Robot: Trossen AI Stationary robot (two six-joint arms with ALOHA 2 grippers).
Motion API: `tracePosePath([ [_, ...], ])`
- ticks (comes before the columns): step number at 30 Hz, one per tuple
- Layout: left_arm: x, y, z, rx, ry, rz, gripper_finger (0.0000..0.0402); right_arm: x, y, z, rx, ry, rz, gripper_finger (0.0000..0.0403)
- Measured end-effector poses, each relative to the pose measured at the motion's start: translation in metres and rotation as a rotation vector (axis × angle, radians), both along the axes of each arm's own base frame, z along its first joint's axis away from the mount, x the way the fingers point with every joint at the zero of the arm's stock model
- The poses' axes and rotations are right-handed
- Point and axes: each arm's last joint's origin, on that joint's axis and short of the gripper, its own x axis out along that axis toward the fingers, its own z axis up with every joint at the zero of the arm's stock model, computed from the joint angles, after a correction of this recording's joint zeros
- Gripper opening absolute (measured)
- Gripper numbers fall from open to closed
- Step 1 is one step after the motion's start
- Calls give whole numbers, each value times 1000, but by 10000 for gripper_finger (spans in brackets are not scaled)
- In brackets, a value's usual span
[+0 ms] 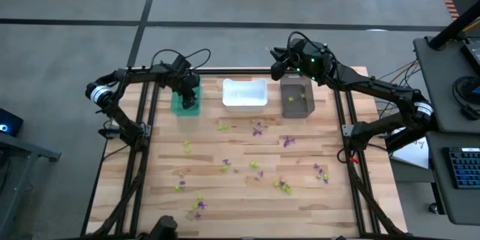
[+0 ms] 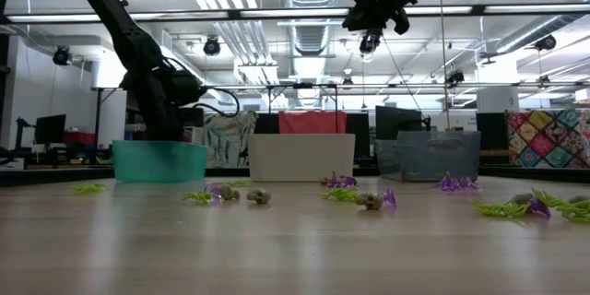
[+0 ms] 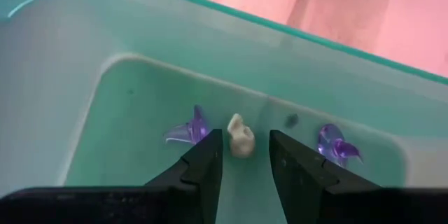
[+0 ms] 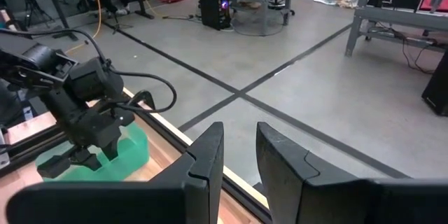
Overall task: Sort Halloween decoration
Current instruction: Put the white skull toy into the white bin
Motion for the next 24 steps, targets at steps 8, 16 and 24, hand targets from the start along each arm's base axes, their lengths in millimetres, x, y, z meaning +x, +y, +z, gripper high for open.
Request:
tracePosePath([
  [8,0,1,0,14,7,6,97,0,0,0,5,-4,-1,75],
  [16,0,1,-1,19,15,6,38,0,0,0,5,-4,0,75],
  [24,-1,0,4,6,33,11,6,0,0,0,5,-5,0,75],
])
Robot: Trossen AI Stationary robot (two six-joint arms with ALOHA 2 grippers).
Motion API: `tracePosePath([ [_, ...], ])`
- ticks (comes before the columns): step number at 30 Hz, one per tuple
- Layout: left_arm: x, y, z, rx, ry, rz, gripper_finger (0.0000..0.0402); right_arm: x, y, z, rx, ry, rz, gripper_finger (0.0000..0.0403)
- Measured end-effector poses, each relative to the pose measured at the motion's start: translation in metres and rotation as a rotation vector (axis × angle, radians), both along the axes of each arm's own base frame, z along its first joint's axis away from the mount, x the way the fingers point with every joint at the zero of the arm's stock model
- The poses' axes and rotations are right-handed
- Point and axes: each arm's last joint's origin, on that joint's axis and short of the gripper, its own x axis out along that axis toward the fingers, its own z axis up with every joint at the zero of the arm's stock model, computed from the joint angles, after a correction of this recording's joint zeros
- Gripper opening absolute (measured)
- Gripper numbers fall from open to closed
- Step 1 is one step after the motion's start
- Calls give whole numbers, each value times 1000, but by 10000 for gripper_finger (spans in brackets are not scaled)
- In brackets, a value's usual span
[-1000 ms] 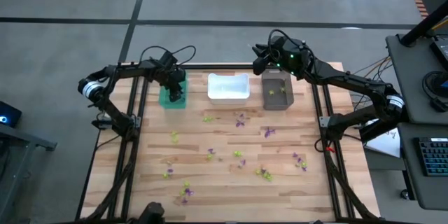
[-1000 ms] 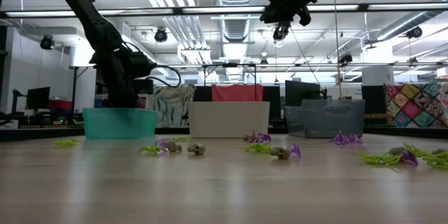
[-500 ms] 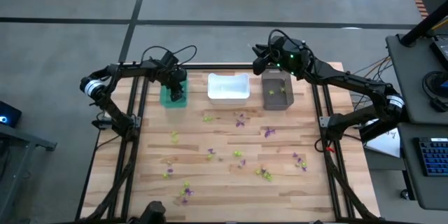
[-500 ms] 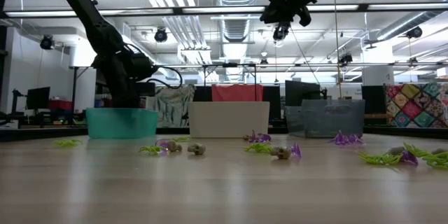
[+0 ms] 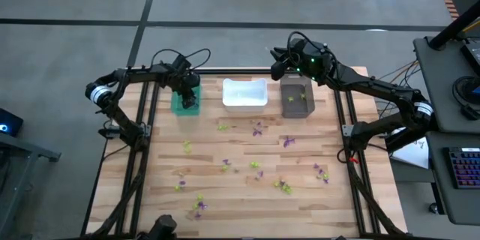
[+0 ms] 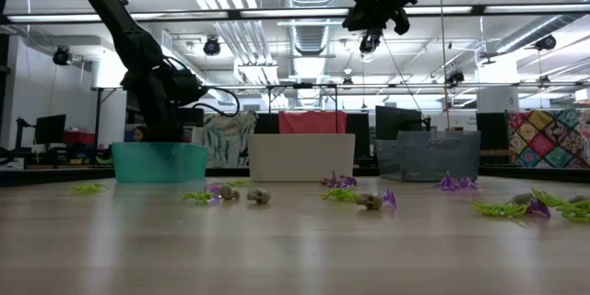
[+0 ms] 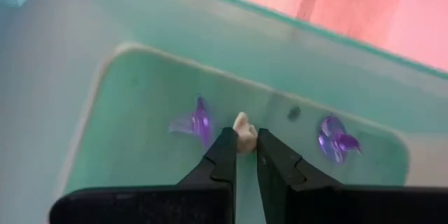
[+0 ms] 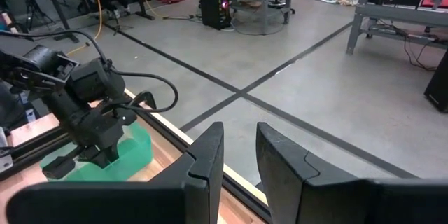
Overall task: Sort Halloween decoration
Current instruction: Put the white skull toy into the white bin
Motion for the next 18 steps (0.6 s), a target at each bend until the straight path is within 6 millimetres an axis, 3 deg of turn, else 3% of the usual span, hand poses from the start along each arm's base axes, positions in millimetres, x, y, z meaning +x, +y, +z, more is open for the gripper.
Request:
tracePosePath([
  [7,1,3,30,22,-9,-5,4,0,0,0,0,0,0,75],
  [12,5,8,63,50,-73,-9,4,0,0,0,0,-1,1,75],
  [18,31,22,111,80,-289,-14,3,-2,1,5,-9,-14,2,75],
])
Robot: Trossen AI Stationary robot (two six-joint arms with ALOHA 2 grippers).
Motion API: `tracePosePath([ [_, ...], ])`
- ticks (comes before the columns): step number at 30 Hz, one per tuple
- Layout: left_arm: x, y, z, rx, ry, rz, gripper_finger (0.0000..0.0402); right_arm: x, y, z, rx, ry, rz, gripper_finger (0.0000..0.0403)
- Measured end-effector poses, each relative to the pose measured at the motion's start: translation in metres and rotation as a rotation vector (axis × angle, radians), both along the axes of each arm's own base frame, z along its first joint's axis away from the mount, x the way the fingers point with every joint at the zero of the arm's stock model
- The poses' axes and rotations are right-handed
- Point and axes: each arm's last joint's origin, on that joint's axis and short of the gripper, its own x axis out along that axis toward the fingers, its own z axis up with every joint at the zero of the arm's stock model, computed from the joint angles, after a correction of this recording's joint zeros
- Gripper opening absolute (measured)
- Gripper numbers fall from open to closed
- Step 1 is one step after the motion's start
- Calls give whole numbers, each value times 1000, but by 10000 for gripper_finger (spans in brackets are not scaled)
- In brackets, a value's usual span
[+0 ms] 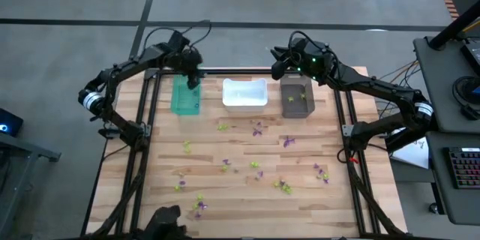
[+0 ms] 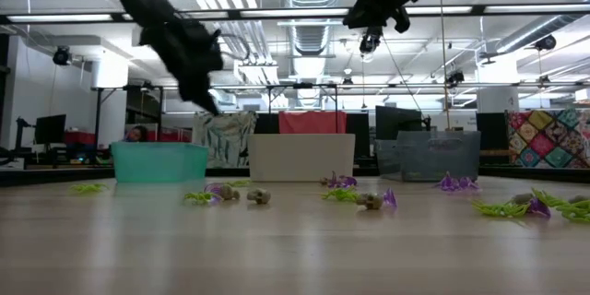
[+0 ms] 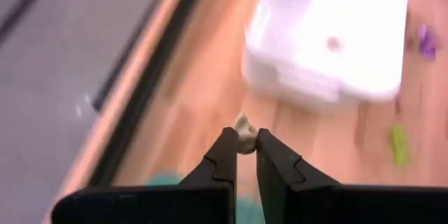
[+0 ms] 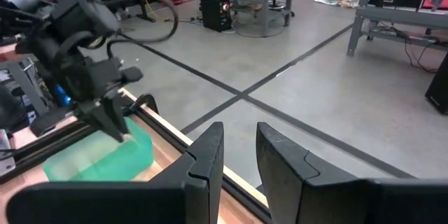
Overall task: Sort Halloween decoration
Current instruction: Put the white skull toy into the white bin
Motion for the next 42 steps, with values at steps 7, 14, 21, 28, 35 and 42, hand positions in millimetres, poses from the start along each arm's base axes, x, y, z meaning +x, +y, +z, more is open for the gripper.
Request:
tracePosePath([
  [7,53,-1,26,30,-170,-50,3,0,0,13,-43,-8,15,75],
  [14,92,-28,13,-41,-164,-125,3,-1,2,23,-86,24,54,75],
  [21,109,-39,-8,21,-30,-39,5,0,5,21,-88,71,109,75],
  [28,117,-36,-29,-36,15,-26,29,-1,5,18,-97,122,122,75],
  [35,119,-37,-30,-53,5,-45,80,-1,6,17,-92,136,132,75],
  [42,117,-38,-25,-48,-8,-41,114,4,21,7,10,174,244,75],
])
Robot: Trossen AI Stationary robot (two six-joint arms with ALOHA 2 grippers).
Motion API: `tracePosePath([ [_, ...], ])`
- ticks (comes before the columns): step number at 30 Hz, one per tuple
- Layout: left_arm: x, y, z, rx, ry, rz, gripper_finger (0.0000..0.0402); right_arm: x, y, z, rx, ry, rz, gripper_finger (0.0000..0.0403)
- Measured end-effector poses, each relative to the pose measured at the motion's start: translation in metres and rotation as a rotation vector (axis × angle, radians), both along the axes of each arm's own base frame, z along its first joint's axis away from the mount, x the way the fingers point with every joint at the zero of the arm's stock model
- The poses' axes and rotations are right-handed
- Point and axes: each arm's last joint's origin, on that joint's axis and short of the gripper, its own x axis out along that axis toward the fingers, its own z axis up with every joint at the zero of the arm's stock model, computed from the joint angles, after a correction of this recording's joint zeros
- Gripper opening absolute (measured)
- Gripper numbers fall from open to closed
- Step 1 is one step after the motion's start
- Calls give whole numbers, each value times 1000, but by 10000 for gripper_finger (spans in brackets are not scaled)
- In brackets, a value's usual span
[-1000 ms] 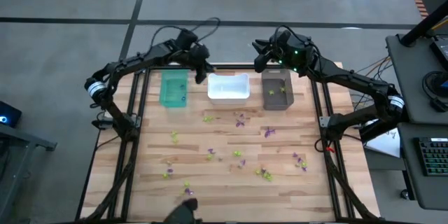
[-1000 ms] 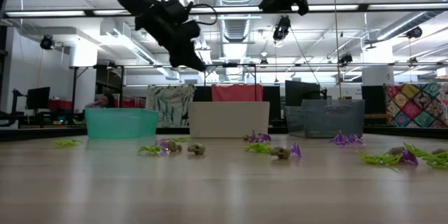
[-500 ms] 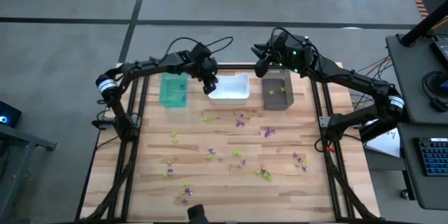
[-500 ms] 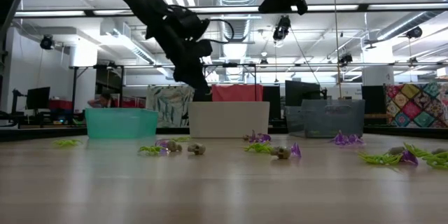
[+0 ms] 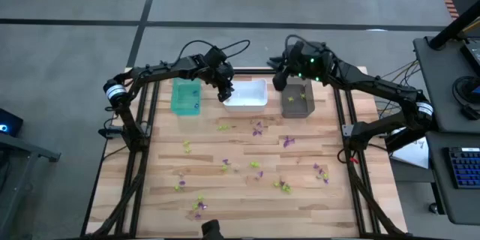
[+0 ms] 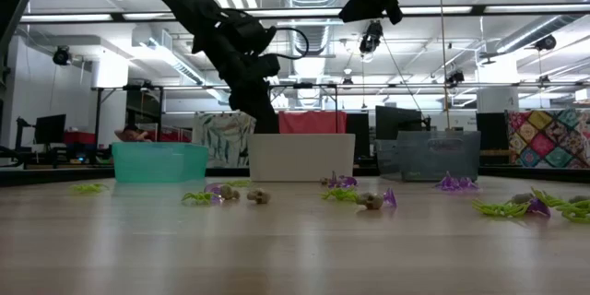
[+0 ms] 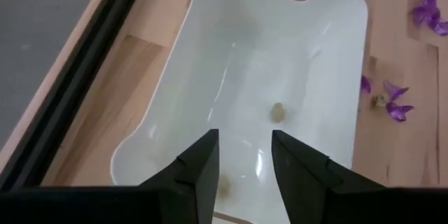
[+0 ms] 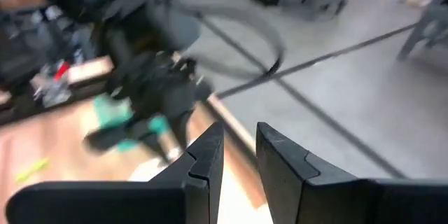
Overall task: Sort Halloween decoration
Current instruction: Put the white skull toy into the white bin, then put the purple witch hat toy into the light blue bin
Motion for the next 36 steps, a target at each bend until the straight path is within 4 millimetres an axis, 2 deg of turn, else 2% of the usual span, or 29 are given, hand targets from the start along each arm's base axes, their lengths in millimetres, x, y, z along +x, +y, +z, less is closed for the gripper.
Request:
tracePosePath([
  [4,-2,-9,26,27,-71,7,113,5,25,-13,121,99,67,75],
  [7,-2,-26,50,39,-159,6,108,7,47,-21,235,170,153,75],
  [12,-1,-66,85,10,-281,-23,101,5,82,-34,507,280,232,75],
  [16,2,-108,99,17,-324,-139,100,0,113,-50,589,447,238,75],
  [22,6,-158,111,26,-372,-304,100,-7,147,-79,664,560,190,75],
  [26,9,-182,107,41,-383,-398,100,-14,159,-99,704,614,121,75],
  [30,6,-192,97,51,-441,-442,100,-21,163,-117,752,655,43,75],
  [36,-13,-195,80,103,-483,-481,100,-28,159,-135,744,712,-5,75],
])
